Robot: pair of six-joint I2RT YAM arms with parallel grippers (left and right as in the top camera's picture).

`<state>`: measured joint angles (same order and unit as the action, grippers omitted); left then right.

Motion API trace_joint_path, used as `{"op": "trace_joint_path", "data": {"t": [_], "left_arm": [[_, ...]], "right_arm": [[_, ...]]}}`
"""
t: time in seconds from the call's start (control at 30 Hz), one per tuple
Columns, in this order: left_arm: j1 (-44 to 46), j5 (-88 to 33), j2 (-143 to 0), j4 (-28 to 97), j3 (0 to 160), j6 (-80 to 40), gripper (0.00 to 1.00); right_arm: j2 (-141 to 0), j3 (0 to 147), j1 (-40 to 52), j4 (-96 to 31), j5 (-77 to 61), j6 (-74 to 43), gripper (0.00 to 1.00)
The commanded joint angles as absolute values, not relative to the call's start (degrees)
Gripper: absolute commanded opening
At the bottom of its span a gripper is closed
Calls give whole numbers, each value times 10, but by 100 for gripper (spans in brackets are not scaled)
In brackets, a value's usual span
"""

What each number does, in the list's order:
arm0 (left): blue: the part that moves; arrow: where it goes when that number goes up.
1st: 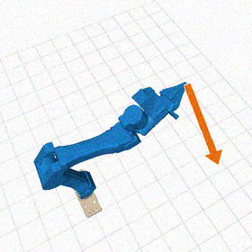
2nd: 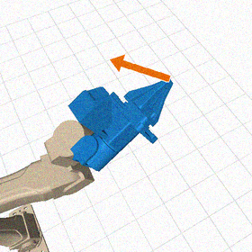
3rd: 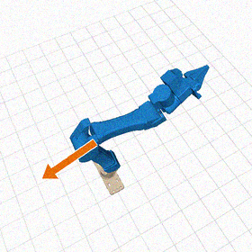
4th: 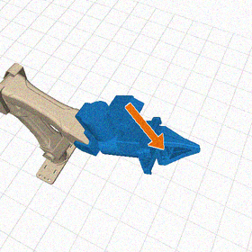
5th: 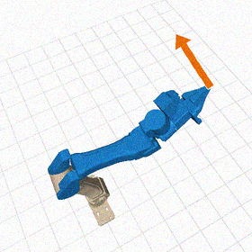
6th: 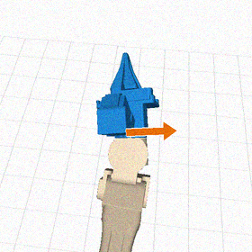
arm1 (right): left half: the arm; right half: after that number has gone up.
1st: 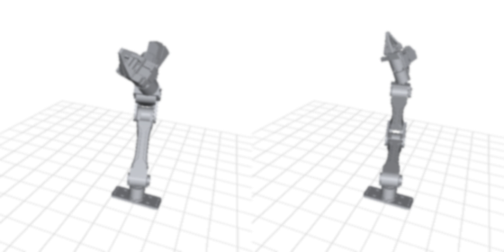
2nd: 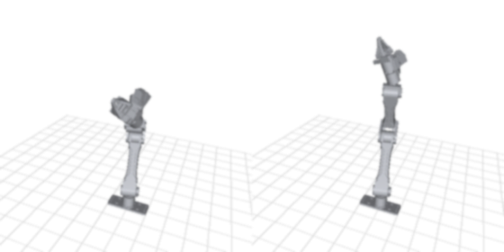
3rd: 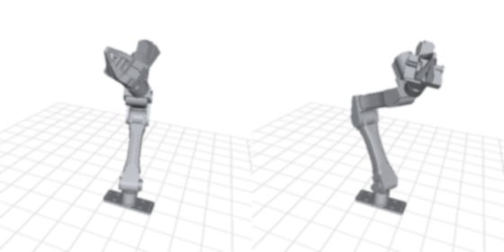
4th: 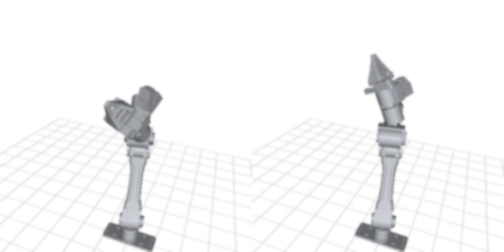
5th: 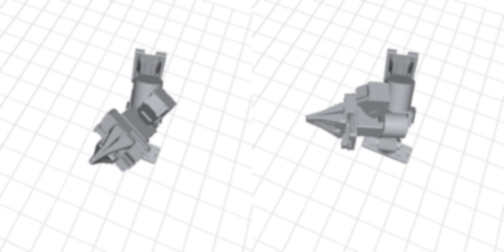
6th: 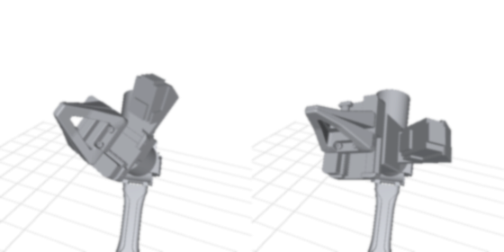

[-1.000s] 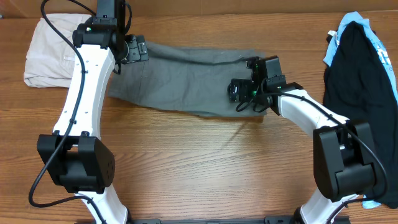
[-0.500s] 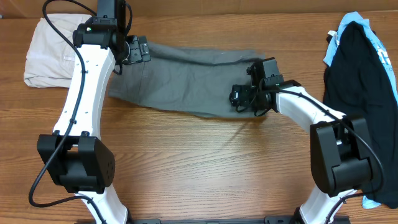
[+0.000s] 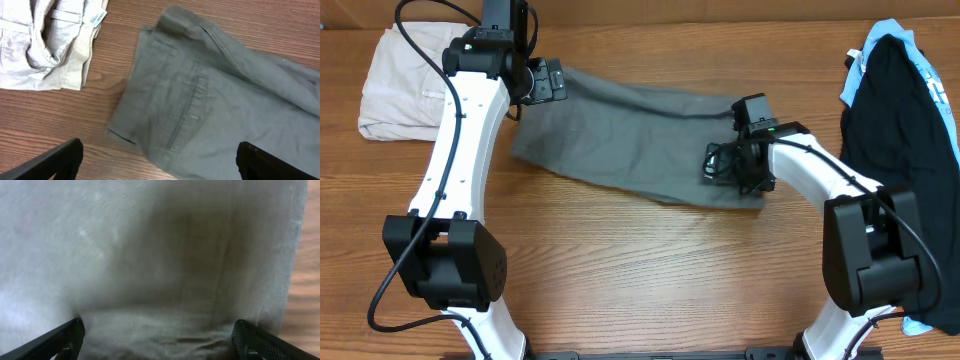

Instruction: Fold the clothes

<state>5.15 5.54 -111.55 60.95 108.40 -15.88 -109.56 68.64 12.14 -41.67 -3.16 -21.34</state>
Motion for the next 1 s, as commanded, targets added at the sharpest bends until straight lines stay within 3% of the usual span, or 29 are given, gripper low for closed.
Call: {"op": "trace_joint_path", "data": {"t": [0.0, 0.47, 0.7, 0.97], "left_arm": [[60, 48, -1122, 611, 1081, -148, 100], [97, 48, -1122, 610, 1081, -146, 100], [105, -44, -1122, 606, 1081, -30, 100], [103, -45, -1140, 609, 1081, 28, 100]], "right_arm": [[-1131, 649, 83, -458, -6, -243, 100], [-1098, 655, -11, -518, -59, -221, 100], [-1006, 700, -3, -523, -100, -206, 100], [-941, 721, 8, -523, -147, -134, 100]]}}
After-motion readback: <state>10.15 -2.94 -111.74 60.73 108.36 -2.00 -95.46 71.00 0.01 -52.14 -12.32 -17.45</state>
